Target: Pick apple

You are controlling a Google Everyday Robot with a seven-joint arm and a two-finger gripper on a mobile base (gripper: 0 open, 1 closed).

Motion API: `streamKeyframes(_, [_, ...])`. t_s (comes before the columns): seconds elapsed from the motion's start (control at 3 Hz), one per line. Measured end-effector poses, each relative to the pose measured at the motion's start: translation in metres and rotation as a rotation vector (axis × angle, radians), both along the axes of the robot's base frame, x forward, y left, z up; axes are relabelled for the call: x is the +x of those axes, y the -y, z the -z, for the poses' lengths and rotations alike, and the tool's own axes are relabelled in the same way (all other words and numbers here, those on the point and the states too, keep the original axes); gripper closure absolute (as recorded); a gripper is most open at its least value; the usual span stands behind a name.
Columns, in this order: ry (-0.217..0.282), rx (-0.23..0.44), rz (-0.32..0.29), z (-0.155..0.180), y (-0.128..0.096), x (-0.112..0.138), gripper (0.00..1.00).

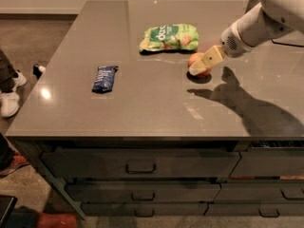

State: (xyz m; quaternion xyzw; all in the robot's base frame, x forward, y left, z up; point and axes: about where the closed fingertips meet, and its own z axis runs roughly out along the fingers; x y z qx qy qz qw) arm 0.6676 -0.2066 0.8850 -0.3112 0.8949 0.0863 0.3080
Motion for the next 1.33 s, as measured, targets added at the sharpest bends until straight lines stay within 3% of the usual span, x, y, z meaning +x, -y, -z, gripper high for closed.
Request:
streamKeyframes(0.33, [-0.018, 0.005, -0.049, 0.0091, -0.0171, 0.0107, 0.13])
streamKeyframes(0.67, [-0.022, 0.005, -0.053, 0.0114, -0.0189, 0.011, 0.44])
streamKeyframes(1.33, [-0.028, 0.005, -0.058, 0.015, -0.0218, 0.0115, 0.9])
